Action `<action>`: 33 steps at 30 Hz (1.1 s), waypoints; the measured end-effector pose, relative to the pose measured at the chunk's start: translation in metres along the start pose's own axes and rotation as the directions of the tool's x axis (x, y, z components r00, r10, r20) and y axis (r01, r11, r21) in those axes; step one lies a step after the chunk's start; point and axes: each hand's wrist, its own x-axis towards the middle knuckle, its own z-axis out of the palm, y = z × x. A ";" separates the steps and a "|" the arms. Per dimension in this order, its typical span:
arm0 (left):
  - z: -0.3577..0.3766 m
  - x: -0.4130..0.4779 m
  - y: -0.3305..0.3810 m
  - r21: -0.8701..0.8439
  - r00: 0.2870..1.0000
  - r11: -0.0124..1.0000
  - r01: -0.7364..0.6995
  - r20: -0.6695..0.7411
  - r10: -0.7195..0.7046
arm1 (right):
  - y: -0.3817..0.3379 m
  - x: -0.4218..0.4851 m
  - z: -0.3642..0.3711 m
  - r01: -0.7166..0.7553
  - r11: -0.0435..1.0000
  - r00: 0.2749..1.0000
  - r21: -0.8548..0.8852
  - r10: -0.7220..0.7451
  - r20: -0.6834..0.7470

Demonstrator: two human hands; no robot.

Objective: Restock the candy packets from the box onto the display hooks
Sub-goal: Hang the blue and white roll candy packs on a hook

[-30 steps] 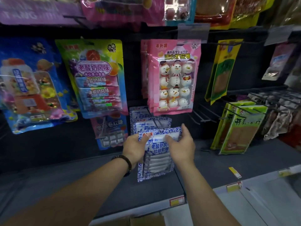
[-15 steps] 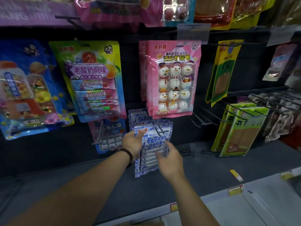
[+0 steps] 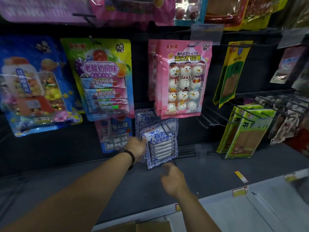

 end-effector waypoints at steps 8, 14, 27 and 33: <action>-0.076 -0.068 -0.056 0.455 0.943 0.842 -0.288 0.285 0.168 | -0.011 -0.049 0.026 0.111 0.964 0.958 -0.242 -0.039 0.283; -0.171 -0.161 -0.105 0.676 0.820 0.570 -0.467 0.572 -0.006 | -0.028 -0.093 0.048 0.268 0.856 0.903 -0.441 -0.063 0.426; -0.266 -0.291 -0.186 0.665 0.794 0.606 -0.436 0.602 -0.089 | -0.021 -0.163 0.206 0.446 0.658 0.742 -0.607 0.108 0.662; -0.252 -0.277 -0.213 0.697 0.693 0.492 -0.522 0.683 -0.232 | 0.047 -0.189 0.286 0.453 0.625 0.664 -0.635 0.239 0.708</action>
